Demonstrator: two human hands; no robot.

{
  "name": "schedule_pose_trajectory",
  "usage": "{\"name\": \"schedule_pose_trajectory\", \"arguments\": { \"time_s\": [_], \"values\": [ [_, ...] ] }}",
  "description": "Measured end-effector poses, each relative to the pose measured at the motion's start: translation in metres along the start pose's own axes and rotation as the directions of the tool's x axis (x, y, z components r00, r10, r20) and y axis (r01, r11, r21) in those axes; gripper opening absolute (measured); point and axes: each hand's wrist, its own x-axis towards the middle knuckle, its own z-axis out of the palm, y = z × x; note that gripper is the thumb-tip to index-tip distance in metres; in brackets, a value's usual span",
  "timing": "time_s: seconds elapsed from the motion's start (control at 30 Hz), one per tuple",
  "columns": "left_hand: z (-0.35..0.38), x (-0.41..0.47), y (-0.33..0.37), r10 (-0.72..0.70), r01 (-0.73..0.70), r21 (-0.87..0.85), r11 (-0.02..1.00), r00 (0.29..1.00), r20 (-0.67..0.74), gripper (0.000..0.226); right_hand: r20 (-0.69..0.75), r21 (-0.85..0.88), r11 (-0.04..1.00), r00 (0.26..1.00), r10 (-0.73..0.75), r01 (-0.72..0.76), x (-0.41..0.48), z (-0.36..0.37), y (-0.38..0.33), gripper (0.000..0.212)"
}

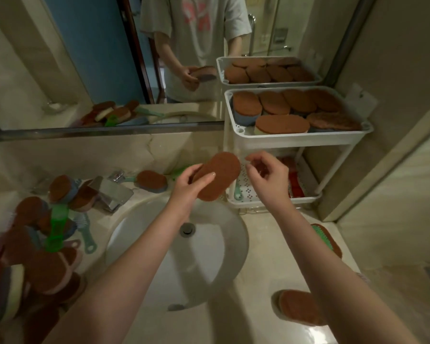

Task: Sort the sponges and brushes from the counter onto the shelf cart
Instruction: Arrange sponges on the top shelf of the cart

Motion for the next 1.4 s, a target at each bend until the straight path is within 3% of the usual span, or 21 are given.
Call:
{"name": "schedule_pose_trajectory", "arguments": {
  "time_s": [0.07,0.2,0.37,0.53,0.73,0.83,0.97,1.07,1.17,1.33,1.4],
  "values": [
    [0.004,-0.005,0.017,0.042,-0.041,-0.039,0.998,0.999,0.025,0.024,-0.011,0.049,0.995,0.996,-0.086,0.086,0.006,-0.006,-0.021,0.021],
    [0.016,-0.009,0.055,0.118,-0.116,-0.025,0.993,0.988,0.099,0.015,0.111,0.261,0.965,0.992,-0.067,0.036,0.025,-0.024,-0.055,0.032],
    [0.047,0.004,0.105,0.177,-0.177,-0.012,0.984,0.980,0.093,0.017,0.153,0.283,0.959,0.987,-0.046,0.001,0.042,-0.049,-0.071,0.034],
    [0.082,0.034,0.136,0.149,-0.152,0.031,0.988,0.986,0.077,0.032,0.181,0.219,0.976,0.983,-0.018,-0.023,0.057,-0.075,-0.062,0.050],
    [0.128,0.066,0.151,0.061,-0.086,0.183,0.979,0.989,0.137,0.048,0.104,0.128,0.991,0.993,-0.061,0.048,0.076,-0.096,-0.040,0.056],
    [0.153,0.076,0.154,0.105,-0.145,0.269,0.952,0.982,0.157,0.047,0.087,0.095,0.993,0.994,-0.071,0.063,0.086,-0.105,-0.025,0.053],
    [0.177,0.084,0.146,0.211,-0.258,0.264,0.929,0.958,0.194,0.043,-0.105,0.096,0.995,0.994,-0.031,0.041,0.091,-0.114,-0.009,0.042],
    [0.179,0.088,0.130,0.335,-0.426,0.435,0.793,0.902,0.272,0.036,-0.281,0.067,0.996,0.956,0.080,-0.064,0.097,-0.127,0.004,0.040],
    [0.178,0.092,0.114,0.284,-0.484,0.598,0.639,0.871,0.401,0.039,-0.400,-0.032,0.985,0.905,0.144,-0.171,0.113,-0.140,0.021,0.040],
    [0.179,0.099,0.102,0.278,-0.543,0.711,0.447,0.840,0.466,0.036,-0.365,-0.185,0.950,0.915,0.173,-0.253,0.149,-0.145,0.031,0.047],
    [0.179,0.099,0.101,0.298,-0.564,0.711,0.419,0.826,0.479,0.034,-0.325,-0.233,0.930,0.924,0.200,-0.283,0.162,-0.142,0.033,0.052]
  ]
}}
